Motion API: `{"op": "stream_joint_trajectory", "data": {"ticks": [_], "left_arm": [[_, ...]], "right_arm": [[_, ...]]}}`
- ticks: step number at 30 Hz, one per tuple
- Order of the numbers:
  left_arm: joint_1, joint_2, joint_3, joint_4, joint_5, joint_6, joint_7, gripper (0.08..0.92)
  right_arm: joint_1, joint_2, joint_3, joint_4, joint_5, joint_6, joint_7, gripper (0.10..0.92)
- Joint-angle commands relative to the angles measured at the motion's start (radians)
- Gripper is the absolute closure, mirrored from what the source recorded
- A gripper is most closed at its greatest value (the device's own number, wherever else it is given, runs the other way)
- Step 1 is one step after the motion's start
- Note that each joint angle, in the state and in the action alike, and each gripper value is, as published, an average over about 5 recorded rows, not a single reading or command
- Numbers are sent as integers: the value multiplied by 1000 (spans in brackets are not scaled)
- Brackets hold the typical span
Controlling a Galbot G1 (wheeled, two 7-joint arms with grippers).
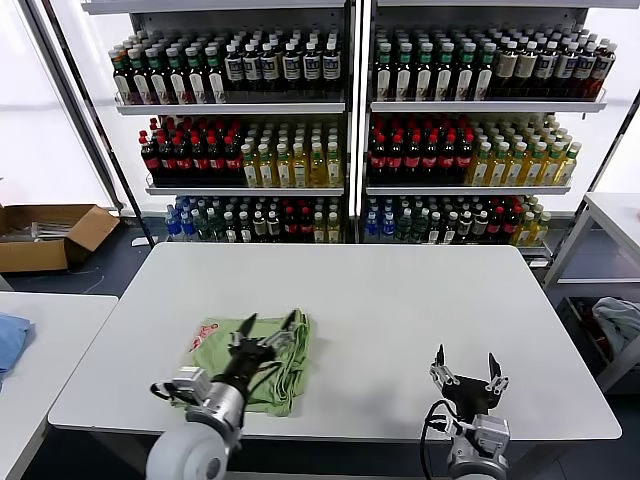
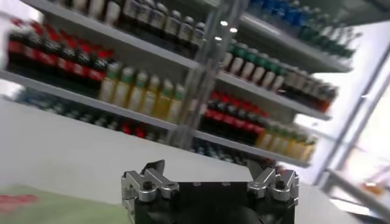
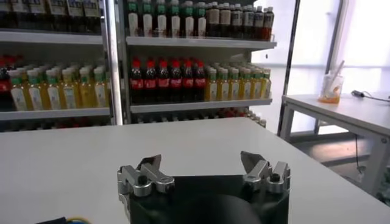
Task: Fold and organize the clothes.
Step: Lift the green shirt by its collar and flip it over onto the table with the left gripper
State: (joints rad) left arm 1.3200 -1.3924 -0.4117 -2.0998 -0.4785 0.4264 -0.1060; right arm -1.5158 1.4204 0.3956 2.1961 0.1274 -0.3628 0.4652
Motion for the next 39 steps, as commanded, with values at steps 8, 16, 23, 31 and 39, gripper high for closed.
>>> {"op": "stream_joint_trajectory", "data": {"ticks": [8,16,23,31,39], "left_arm": [[10,78,-204,148,129,13,-33,177],[1,78,-202,216,125,-3,2,177],[-3,78,-197,262,121,-8,26,177],[-20,83,-193,308,108,-14,39,177],[-22,87,-188,332,97,-14,58,186]], "right_arm": [[66,-42,-12,-13,36,-19,-3,203],[63,-46,-13,-9,37,-20,-5,203],[59,-39,-17,-13,36,-17,-5,203],[39,-32,-17,-5,30,-14,-6,203],[33,-22,-21,-1,19,-14,-7,203]]}}
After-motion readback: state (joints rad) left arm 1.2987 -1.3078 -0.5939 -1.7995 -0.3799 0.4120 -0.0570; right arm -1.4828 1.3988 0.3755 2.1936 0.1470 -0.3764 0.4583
